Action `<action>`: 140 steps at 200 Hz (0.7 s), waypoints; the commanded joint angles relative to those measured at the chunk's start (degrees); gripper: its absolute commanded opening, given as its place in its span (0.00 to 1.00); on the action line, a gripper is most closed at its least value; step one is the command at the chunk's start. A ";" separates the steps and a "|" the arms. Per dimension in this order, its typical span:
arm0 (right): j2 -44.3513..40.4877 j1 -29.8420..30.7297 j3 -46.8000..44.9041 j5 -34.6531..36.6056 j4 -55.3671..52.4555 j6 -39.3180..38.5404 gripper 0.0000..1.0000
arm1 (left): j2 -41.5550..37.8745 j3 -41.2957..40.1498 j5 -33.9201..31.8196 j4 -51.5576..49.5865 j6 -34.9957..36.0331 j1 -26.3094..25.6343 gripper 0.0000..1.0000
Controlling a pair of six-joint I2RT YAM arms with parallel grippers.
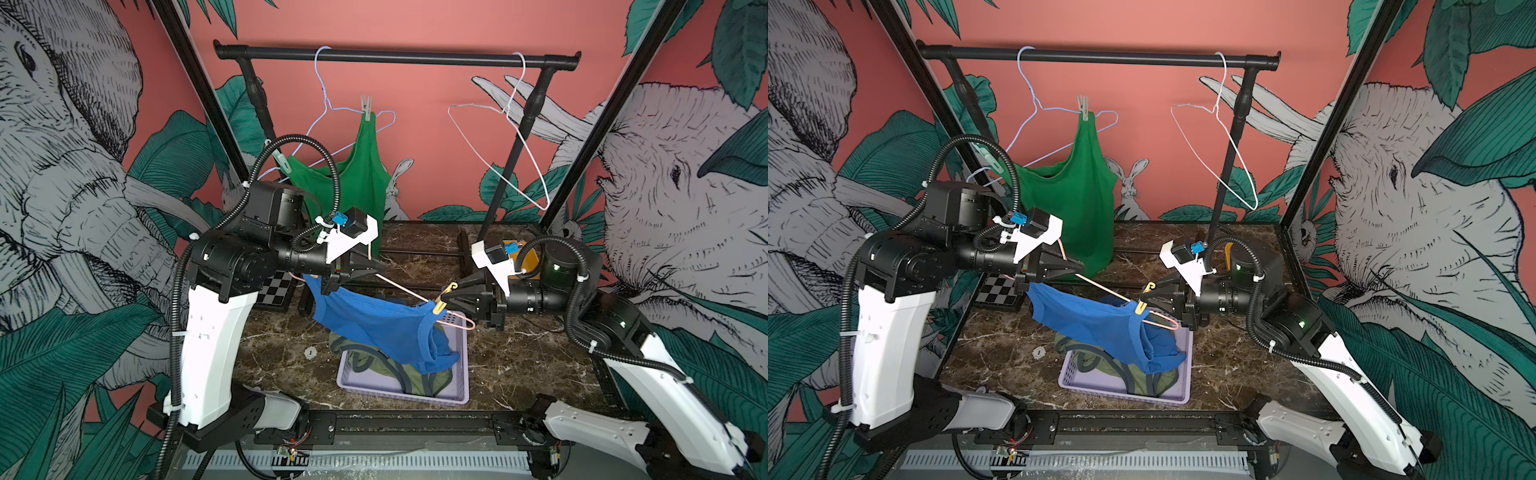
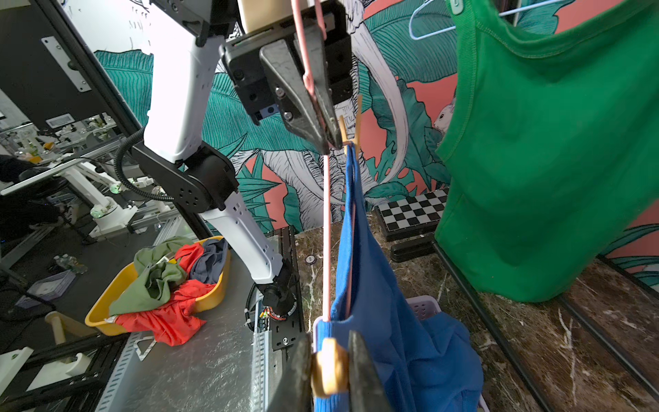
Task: Remove the clothespins securing tank tops to the hanger
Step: Remove the clothespin from the hanger.
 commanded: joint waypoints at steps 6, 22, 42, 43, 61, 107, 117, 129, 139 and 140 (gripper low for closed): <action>-1.53 -1.12 2.63 5.23 3.35 0.48 0.00 | -1.44 0.32 1.45 -0.96 1.90 0.11 0.00; -1.49 -2.00 3.95 9.21 3.25 1.03 0.00 | -1.21 0.43 1.53 -0.86 1.90 0.11 0.00; -1.10 -3.33 5.29 14.56 2.92 2.14 0.00 | -1.10 0.11 0.74 -0.67 2.23 0.12 0.00; -1.05 -3.40 5.36 14.74 2.88 2.23 0.00 | -1.10 0.01 0.65 -0.69 2.24 0.11 0.00; -0.23 -4.33 6.68 20.09 0.65 3.15 0.00 | -1.07 -1.10 -0.87 0.50 1.71 0.15 0.00; -4.28 -6.18 -4.53 27.83 -4.73 7.22 0.00 | -1.93 -3.94 -4.42 5.69 -1.42 0.19 0.00; -5.69 -7.06 -7.16 31.06 -5.62 8.57 0.00 | -2.36 -4.92 -4.71 7.01 -1.78 0.11 0.00; -7.43 -8.25 -11.54 34.24 -5.81 10.23 0.00 | -2.45 -5.47 -3.99 7.22 -1.53 0.11 0.00; -8.58 -9.27 -14.01 37.05 -6.04 11.54 0.00 | -2.42 -5.61 -3.26 7.10 -1.53 0.11 0.00; -8.70 -9.32 -14.22 37.37 -6.04 11.68 0.00 | -2.38 -5.62 -3.20 7.11 -1.48 0.07 0.00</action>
